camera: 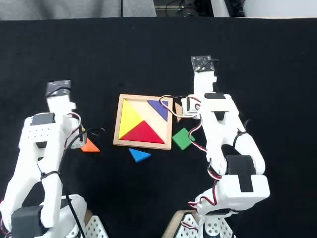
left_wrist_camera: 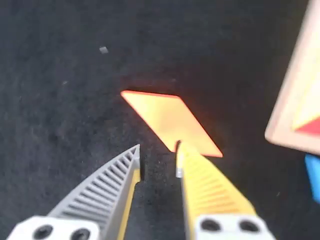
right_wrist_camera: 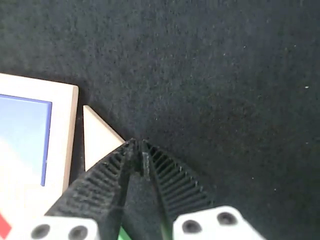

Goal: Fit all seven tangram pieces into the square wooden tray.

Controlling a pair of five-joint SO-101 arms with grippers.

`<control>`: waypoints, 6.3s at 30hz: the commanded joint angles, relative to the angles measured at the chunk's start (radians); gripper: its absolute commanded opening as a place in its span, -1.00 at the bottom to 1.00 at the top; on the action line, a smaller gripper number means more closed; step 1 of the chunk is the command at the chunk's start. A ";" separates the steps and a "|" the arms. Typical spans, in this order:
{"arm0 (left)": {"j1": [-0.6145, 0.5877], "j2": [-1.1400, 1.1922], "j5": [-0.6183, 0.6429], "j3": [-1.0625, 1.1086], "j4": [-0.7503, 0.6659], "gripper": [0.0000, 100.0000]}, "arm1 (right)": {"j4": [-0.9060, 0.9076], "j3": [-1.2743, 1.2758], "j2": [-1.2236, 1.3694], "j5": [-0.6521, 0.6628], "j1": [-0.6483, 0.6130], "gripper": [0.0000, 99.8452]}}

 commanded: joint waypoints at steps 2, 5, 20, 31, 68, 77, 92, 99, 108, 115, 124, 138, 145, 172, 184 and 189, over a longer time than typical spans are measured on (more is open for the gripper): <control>-0.030 0.026 0.135 0.021 -0.072 -0.63 | 0.009 -0.062 -0.005 0.014 0.015 -0.98; -0.008 0.095 0.178 0.016 -0.080 -0.59 | 0.009 -0.061 -0.005 0.014 0.015 -0.98; 0.012 0.281 0.249 -0.094 -0.137 -0.58 | 0.009 -0.062 -0.004 0.015 0.015 -0.98; 0.018 0.276 0.281 -0.119 -0.023 -0.58 | 0.009 -0.065 -0.001 0.015 0.015 -0.98; -0.002 0.474 0.204 -0.283 -0.058 -0.81 | 0.009 -0.062 0.001 0.015 0.015 -0.98; 0.010 0.440 0.124 -0.305 -0.020 -0.93 | 0.009 -0.065 -0.004 0.015 0.015 -0.98; 0.588 0.437 0.272 -0.808 0.186 -0.92 | 0.000 -0.070 -0.008 0.006 0.086 -0.98; 0.641 0.640 0.439 -0.878 0.183 -0.75 | 0.002 -0.090 -0.008 -0.055 0.153 -0.98; 0.756 0.671 0.443 -0.880 0.055 -0.76 | 0.006 -0.105 -0.008 -0.055 0.158 -0.98; 0.740 0.767 0.446 -0.892 0.035 -0.76 | 0.002 -0.110 -0.008 -0.061 0.189 -0.98; 0.746 0.818 0.506 -0.924 0.043 -0.76 | 0.002 -0.110 -0.008 -0.060 0.190 -0.98; 0.745 0.813 0.520 -0.921 0.046 -0.56 | 0.002 -0.110 -0.008 -0.057 0.187 -0.98; 0.552 0.709 0.376 -1.047 0.345 -0.57 | 0.002 -0.110 -0.008 -0.055 0.186 -0.98; 0.351 0.072 -0.132 -0.415 0.184 -0.52 | 0.000 -0.108 -0.001 -0.055 0.166 -0.98; 0.410 0.407 -0.264 -0.782 0.075 -0.51 | 0.000 -0.110 -0.001 -0.054 0.187 -0.98; 0.403 0.595 -0.341 -0.839 -0.029 -0.51 | -0.006 -0.111 -0.001 -0.054 0.186 -0.98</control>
